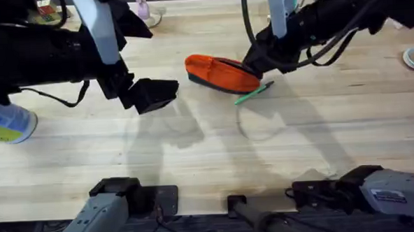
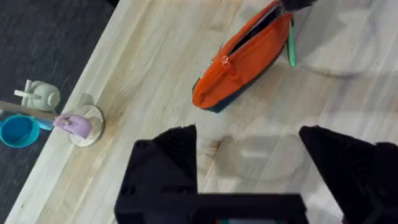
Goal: Unzip the bag, pick up the pens from the table one at a time and place them inside, then zip the bag closed.
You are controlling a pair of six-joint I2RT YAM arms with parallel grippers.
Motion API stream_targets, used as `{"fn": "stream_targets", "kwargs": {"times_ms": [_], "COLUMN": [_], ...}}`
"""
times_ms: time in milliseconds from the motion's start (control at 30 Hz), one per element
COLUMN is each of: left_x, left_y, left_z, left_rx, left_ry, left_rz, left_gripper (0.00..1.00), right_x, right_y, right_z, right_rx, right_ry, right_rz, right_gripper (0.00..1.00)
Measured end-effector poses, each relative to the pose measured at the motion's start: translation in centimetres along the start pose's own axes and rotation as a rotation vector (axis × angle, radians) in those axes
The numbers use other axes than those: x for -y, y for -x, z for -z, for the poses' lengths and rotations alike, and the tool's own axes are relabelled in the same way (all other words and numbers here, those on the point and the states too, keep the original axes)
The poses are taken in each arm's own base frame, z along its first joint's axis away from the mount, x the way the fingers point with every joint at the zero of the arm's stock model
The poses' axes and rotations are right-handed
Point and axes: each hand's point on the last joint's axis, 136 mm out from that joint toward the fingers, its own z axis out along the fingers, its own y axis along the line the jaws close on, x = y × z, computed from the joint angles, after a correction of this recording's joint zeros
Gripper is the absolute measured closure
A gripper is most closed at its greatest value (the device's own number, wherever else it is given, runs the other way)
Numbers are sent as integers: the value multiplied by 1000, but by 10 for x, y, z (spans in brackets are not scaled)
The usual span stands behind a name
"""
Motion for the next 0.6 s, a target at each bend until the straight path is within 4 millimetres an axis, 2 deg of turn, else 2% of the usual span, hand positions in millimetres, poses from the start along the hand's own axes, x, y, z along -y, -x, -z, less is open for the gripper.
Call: {"fn": "stream_targets", "kwargs": {"times_ms": [167,300,600], "left_x": [0,0,0], "left_y": [0,0,0], "left_z": [0,0,0], "left_rx": [0,0,0], "left_ry": [0,0,0], "left_rz": [0,0,0], "left_gripper": [8,8,8], "right_x": [2,7,20], "right_y": [-15,-17,14], "right_z": [1,2,27], "right_rx": [-70,-85,-33], "right_ry": [-26,-53,-111], "right_rz": [-17,-27,-53], "right_gripper": [972,972,972]}}
